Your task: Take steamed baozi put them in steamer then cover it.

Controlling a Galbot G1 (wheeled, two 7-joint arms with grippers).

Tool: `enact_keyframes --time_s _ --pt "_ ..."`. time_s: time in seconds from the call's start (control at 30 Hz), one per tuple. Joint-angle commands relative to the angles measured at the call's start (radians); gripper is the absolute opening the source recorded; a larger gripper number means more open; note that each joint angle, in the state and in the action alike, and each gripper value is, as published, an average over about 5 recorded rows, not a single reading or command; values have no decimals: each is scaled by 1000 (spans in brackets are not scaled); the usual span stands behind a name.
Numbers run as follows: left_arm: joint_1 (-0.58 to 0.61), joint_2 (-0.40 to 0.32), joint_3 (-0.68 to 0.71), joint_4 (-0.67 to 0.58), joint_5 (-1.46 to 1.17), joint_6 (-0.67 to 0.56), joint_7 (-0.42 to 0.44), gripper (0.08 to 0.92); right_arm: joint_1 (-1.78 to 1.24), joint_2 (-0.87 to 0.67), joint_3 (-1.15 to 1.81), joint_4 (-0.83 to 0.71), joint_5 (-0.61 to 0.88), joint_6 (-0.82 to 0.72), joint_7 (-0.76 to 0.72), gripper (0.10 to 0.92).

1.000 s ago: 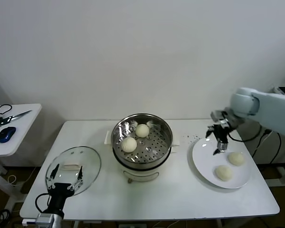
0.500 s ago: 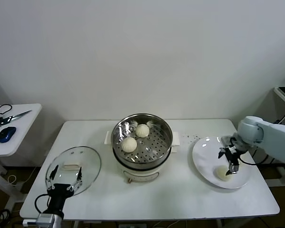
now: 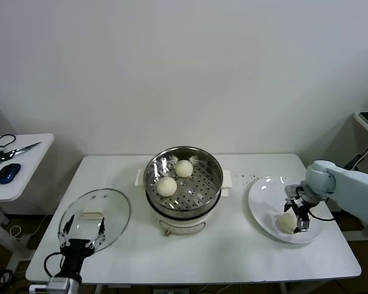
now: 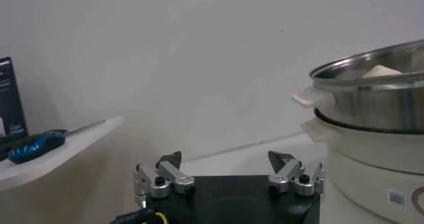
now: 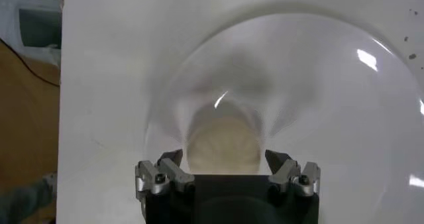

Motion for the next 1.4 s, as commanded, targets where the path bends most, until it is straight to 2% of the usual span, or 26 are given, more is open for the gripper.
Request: enact_keyframes --time_s 0.03,0.17,0.37,0.57,0.73,0.9,1.2,1.4 --pt "2 0 -1 2 2 -1 0 823 -34 8 26 -24 -21 4 -2 777" --pt "4 0 -1 0 2 0 -1 823 -30 6 29 -23 -21 8 -7 714" --pt "1 -1 1 -3 5 2 -3 823 8 -4 21 -21 -11 38 -12 688" --pt "6 -1 4 -9 8 2 -3 823 256 20 -122 -4 2 228 -66 687" --pt "3 -5 13 -16 15 5 -2 823 591 138 -317 9 46 402 -100 687" --pt "-4 -16 26 -26 27 13 -2 823 749 276 -376 28 44 574 -117 687" --pt "14 -18 28 -27 32 15 -1 823 744 483 -264 103 -40 748 -126 687" --pt "22 -22 28 -18 29 16 6 823 635 644 -190 87 -104 764 -120 690"
